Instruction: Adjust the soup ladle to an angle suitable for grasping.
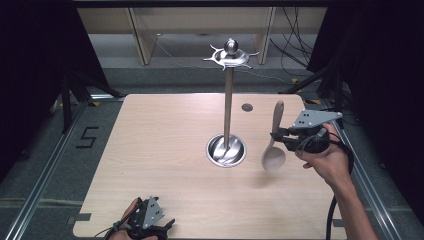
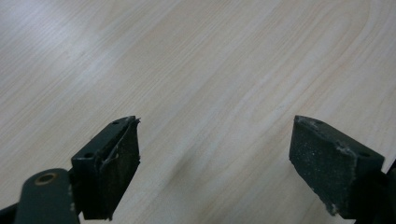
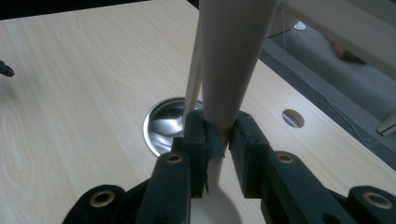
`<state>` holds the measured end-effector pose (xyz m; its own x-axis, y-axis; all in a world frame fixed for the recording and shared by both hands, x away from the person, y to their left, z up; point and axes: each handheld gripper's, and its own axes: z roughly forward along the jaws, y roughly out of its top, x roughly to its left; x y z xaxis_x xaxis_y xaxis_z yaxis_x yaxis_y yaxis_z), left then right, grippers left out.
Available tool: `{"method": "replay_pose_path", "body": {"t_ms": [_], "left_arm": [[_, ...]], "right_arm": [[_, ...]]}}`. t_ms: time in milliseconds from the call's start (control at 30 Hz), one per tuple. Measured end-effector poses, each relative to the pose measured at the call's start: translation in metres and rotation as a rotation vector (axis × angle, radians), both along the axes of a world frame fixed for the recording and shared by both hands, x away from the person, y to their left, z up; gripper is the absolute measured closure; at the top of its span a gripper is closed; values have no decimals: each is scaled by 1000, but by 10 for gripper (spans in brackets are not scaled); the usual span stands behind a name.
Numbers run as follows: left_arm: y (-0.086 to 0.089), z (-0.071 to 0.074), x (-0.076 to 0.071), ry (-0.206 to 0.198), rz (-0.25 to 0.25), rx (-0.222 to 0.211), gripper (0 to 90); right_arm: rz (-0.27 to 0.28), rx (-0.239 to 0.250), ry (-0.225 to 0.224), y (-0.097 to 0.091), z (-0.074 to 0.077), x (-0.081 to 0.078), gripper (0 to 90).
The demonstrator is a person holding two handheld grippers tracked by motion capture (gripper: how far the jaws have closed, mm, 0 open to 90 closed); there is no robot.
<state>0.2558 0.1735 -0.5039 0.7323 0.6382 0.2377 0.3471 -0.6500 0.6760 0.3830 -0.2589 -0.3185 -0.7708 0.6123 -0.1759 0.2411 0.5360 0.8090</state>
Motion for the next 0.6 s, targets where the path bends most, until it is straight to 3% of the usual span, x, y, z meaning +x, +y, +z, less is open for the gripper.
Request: {"method": "replay_pose_path", "body": {"t_ms": [133, 167, 200, 267, 300, 367, 400, 467, 500, 600], "left_arm": [[-1, -1, 0, -3, 3, 8, 156], [-1, -1, 0, -3, 3, 8, 157], [-1, 0, -2, 18, 16, -8, 156], [-1, -1, -2, 20, 14, -7, 157], [-1, -1, -1, -5, 9, -4, 156], [-1, -1, -1, -2, 3, -1, 156], [-1, -1, -1, -1, 5, -2, 156], [-1, -1, -2, 23, 20, -11, 156], [-1, -1, -1, 0, 5, -3, 156], [-1, -1, -1, -1, 5, -2, 157]], "right_arm": [[-4, -9, 7, 0, 5, 2, 773], [-5, -12, -9, -1, 6, 3, 773], [-11, -7, -6, 0, 7, 4, 773], [-6, -14, -1, 1, 10, 5, 774], [-15, -14, -6, 2, 12, 5, 774], [-6, -13, -14, 5, 14, 6, 773], [6, -19, 6, 5, 16, 7, 773], [9, -15, 5, 7, 19, 9, 773], [5, -5, 9, 8, 19, 9, 773], [26, -14, 15, 11, 24, 13, 773]]}}
